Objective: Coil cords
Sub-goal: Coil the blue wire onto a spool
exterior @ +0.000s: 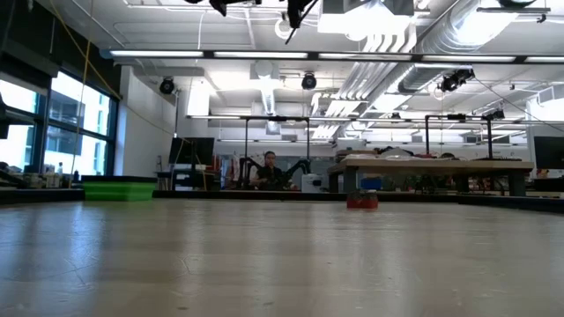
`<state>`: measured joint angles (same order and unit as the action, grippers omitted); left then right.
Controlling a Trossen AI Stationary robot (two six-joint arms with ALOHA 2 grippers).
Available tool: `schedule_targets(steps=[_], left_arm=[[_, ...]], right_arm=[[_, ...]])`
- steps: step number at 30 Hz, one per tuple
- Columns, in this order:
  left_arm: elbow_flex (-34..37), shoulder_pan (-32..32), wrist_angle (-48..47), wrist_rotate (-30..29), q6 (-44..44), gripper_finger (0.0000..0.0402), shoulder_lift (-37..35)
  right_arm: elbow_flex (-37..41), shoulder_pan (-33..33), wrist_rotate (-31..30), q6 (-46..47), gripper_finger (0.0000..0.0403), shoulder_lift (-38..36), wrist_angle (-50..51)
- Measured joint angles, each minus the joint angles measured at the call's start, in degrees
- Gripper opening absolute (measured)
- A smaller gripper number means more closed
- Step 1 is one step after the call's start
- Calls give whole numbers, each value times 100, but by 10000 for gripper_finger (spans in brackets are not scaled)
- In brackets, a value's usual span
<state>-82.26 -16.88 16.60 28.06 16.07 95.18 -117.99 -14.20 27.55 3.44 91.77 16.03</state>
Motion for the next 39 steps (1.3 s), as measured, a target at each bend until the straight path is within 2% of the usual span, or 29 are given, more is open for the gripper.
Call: schedule_targets(steps=[2,9,17,22,31,33,35,39], left_arm=[[0,80,-19,-21,-17,166,19],[2,247,17,-633,-268,166,93],[2,250,22,-683,-176,160,78],[2,268,340,-1055,-31,159,77],[2,267,384,-1061,-59,157,69],[2,269,361,-1066,-76,146,69],[2,273,342,-1067,-80,119,69],[2,275,338,-1078,-75,26,69]], right_arm=[[0,0,-2,14,0,0,0],[0,2,-1,22,0,0,0],[0,0,0,20,0,0,0],[0,1,0,20,0,0,0],[0,0,0,10,0,2,-4],[0,2,0,-43,0,4,-4],[0,0,0,-47,0,4,-9],[0,0,0,-79,0,7,-47]])
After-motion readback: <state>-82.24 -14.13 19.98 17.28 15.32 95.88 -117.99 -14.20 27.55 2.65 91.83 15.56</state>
